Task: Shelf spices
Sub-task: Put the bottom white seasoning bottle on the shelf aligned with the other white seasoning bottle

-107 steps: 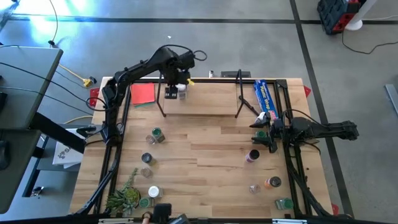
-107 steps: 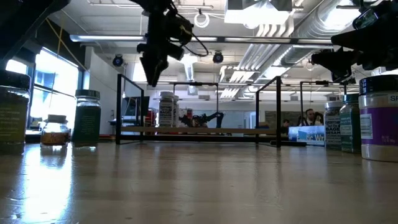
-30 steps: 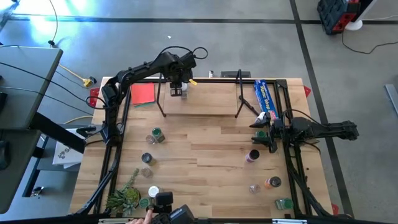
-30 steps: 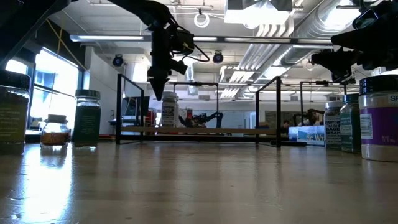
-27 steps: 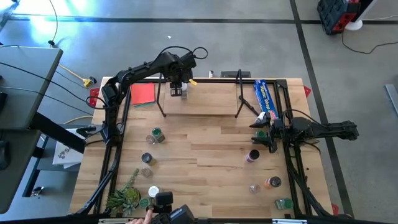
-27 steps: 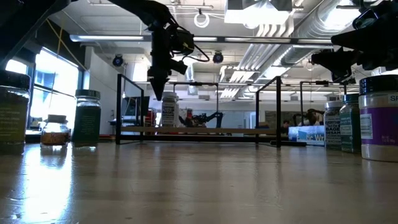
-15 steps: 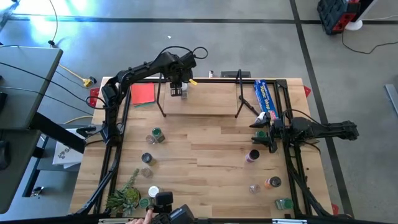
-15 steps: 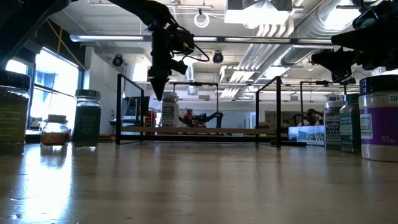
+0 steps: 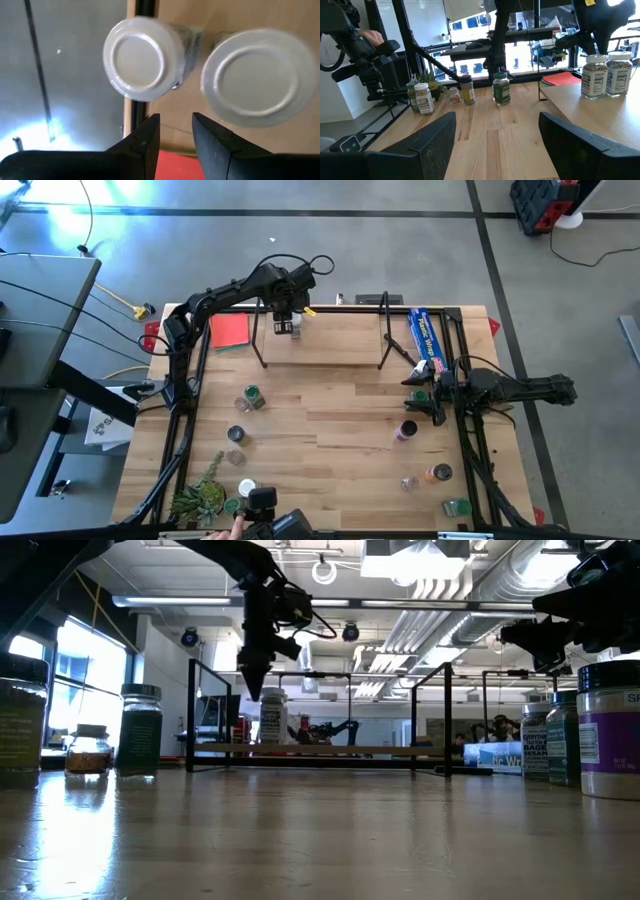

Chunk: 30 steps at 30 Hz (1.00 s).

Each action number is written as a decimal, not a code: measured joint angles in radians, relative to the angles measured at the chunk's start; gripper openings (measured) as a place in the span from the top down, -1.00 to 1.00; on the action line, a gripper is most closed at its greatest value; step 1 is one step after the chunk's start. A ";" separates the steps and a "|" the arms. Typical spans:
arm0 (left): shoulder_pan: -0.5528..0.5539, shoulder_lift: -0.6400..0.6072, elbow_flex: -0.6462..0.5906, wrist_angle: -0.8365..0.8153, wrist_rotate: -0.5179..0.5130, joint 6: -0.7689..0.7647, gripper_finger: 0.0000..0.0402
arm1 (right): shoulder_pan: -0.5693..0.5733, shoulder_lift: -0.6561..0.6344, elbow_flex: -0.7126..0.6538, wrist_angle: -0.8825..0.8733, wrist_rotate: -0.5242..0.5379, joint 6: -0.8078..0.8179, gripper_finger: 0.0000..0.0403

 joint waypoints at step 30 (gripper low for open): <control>-0.146 -0.418 -0.074 -0.219 0.285 -0.240 0.46 | 0.000 0.000 0.000 0.000 0.000 -0.001 -0.39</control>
